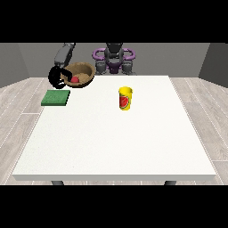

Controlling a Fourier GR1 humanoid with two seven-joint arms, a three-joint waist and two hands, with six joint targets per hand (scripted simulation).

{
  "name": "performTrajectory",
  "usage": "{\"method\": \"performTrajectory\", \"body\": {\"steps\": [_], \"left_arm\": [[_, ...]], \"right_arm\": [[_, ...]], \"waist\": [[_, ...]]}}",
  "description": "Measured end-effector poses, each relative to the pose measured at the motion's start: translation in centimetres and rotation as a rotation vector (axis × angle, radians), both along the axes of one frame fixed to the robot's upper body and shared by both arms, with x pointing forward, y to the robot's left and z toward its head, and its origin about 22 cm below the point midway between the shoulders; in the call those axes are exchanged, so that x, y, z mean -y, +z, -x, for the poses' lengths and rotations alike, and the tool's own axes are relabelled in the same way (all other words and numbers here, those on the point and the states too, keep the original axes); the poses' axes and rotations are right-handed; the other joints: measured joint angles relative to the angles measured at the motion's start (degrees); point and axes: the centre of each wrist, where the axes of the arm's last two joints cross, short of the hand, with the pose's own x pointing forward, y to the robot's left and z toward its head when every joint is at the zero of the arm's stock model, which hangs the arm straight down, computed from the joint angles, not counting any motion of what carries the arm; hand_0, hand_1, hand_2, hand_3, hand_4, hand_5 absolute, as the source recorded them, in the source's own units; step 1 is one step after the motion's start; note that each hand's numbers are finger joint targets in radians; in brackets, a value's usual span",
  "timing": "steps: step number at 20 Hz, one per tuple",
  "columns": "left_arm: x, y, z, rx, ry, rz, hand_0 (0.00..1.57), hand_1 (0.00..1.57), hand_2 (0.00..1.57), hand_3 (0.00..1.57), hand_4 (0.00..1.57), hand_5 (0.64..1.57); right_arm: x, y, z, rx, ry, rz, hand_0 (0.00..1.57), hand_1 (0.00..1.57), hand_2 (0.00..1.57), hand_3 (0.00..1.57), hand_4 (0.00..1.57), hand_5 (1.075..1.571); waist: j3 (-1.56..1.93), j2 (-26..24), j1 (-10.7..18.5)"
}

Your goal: Pick the cup and pour the ball into the bowl, then pick the bowl and place it on the pad

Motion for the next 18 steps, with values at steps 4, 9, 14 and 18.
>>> {"method": "performTrajectory", "body": {"steps": [4,9,14,18], "left_arm": [[-0.2,0.1,0.3,0.029,-0.006,-0.006,0.0,0.0,0.0,0.0,0.69,1.564],[-0.8,1.4,0.8,0.105,0.022,-0.027,0.0,0.0,0.0,0.0,0.7,1.557],[-1.1,1.8,1.1,0.157,0.05,-0.056,0.0,0.0,0.0,0.0,0.67,1.559],[-0.6,3.9,1.6,0.24,0.042,-0.068,0.0,0.0,0.0,0.0,0.69,1.56]], "right_arm": [[3.8,2.2,0.1,0.023,-0.013,0.078,1.57,1.57,1.57,1.57,0.98,1.571],[7.1,4.4,0.1,0.109,-0.024,0.081,1.57,1.57,1.57,1.37,0.99,1.571],[9.6,5.5,0.7,0.17,-0.029,0.093,1.57,1.57,1.57,0.37,0.99,1.57],[12.5,5.8,1.8,0.241,-0.067,0.107,1.57,1.57,1.57,0.0,0.98,1.571]], "waist": [[0.09,2.2,0.4],[0.13,7.0,0.1],[0.14,11.0,-0.6],[0.25,15.6,0.5]]}}
